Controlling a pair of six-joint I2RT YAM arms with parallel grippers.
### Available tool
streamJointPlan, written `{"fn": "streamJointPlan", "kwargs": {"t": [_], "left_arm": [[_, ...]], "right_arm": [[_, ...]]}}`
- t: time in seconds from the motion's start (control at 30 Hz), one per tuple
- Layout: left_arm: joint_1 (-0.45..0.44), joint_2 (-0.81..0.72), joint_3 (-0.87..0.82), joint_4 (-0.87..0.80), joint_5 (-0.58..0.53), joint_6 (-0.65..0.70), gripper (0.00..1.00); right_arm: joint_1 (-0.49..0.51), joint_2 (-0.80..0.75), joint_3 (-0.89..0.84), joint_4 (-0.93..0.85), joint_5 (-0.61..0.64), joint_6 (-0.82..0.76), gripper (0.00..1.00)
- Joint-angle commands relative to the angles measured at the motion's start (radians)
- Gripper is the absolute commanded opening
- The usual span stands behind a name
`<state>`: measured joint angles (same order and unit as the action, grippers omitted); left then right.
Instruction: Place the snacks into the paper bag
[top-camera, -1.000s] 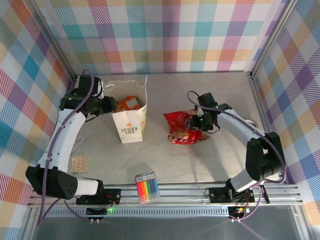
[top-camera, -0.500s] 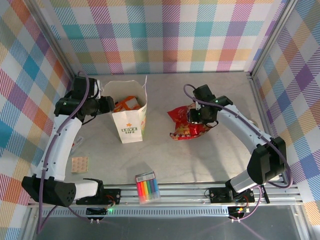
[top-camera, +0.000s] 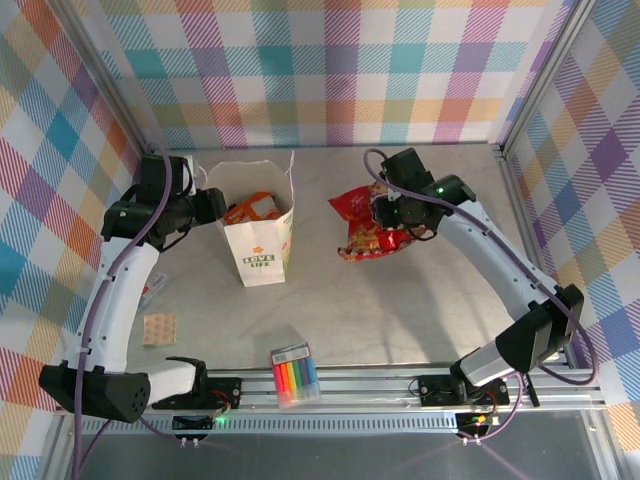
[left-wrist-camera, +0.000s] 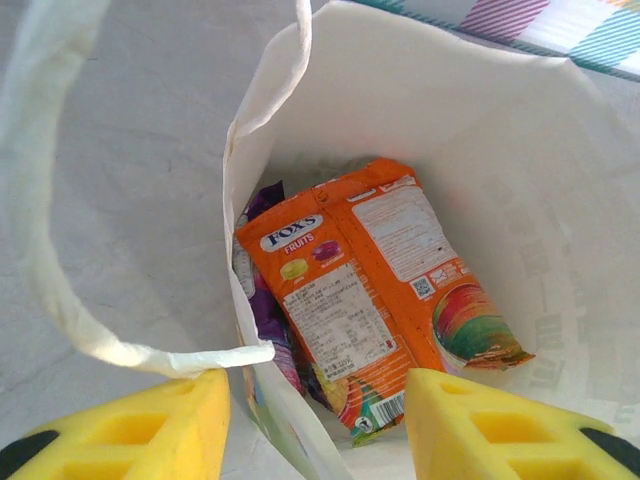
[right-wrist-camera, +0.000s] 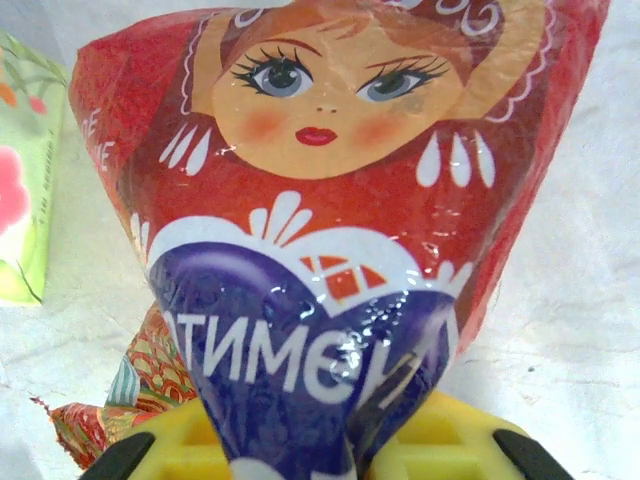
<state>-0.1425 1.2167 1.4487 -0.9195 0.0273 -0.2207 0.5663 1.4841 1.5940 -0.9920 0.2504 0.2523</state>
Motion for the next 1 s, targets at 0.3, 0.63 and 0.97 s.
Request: {"fn": "streamJointPlan", "kwargs": {"t": [0.3,0.63,0.97], "left_arm": [[0.045,-0.032,0.039,0.037,0.012,-0.023,0.51],[0.079,-0.049,0.014,0.057,0.014,-0.031,0.51],[0.113,-0.063,0.015,0.08,0.022,-0.025,0.51]], "right_arm": [[0.068,-0.079,0.235,0.025,0.163,-0.071,0.0],[0.123,-0.076,0.359,0.054,0.201,-0.119,0.0],[0.207,-0.033,0.507,0.075,0.218,-0.175,0.0]]}}
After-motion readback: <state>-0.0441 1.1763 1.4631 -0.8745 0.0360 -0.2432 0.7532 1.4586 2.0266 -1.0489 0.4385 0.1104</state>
